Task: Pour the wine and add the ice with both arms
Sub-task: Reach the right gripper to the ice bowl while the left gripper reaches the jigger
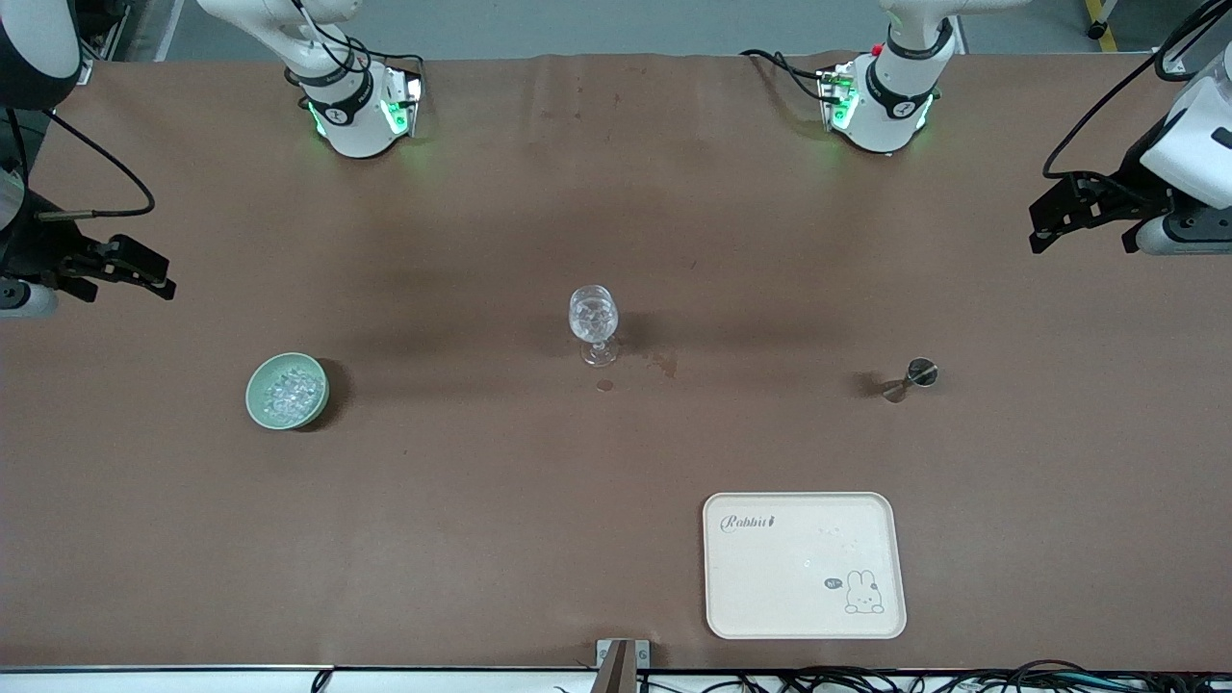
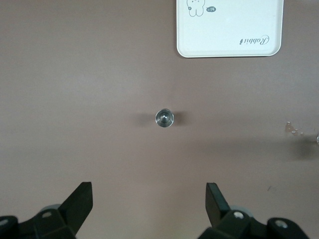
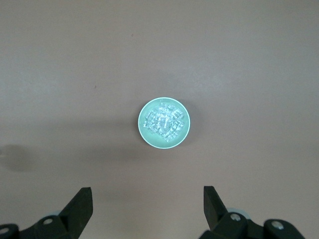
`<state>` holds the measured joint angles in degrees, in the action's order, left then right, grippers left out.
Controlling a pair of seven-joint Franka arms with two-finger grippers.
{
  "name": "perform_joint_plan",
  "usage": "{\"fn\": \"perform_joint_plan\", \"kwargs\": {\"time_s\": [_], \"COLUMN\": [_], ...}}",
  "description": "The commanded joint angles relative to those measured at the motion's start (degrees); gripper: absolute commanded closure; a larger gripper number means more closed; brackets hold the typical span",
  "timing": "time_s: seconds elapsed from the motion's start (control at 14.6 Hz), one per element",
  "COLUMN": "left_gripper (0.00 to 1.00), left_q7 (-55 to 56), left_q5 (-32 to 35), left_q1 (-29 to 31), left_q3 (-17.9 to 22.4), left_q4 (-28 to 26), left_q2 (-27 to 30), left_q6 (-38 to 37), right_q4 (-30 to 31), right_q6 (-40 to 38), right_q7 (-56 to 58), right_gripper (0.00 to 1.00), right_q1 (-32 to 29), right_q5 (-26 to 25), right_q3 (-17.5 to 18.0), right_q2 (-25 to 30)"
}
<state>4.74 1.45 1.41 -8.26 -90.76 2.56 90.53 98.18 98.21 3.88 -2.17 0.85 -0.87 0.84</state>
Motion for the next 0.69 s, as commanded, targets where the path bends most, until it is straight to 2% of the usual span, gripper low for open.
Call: {"fn": "perform_joint_plan", "kwargs": {"time_s": [0.0,0.27,0.48,0.62], "left_gripper": [0.00,0.00,0.00,0.00], "left_q7": [0.18,-0.26,-2.09,-2.63], "left_q5": [0.93,1.10,0.93,-0.04], "left_q1": [-0.27,-0.27,2.09,2.98], "left_q3": [0.17,0.52,1.22,1.22], "left_q4": [1.46,2.25,8.57,8.58], "left_q2": [-0.63,-1.94,-10.01,-13.62], "left_q6": [-1.32,-1.23,-0.96,-0.70], "right_q4": [0.87,0.87,0.87,0.87], "right_q6": [0.67,0.58,0.76,0.93], "right_q7": [-0.89,-0.89,-0.89,-0.97], "right_gripper": [0.02,0.02,0.02,0.02], "right_q1": [-0.37,-0.46,-0.46,-0.46], "right_q5": [-0.85,-0.85,-0.85,-0.85], "right_q3": [0.34,0.34,0.34,0.34], "right_q2": [0.66,0.66,0.66,0.57]}}
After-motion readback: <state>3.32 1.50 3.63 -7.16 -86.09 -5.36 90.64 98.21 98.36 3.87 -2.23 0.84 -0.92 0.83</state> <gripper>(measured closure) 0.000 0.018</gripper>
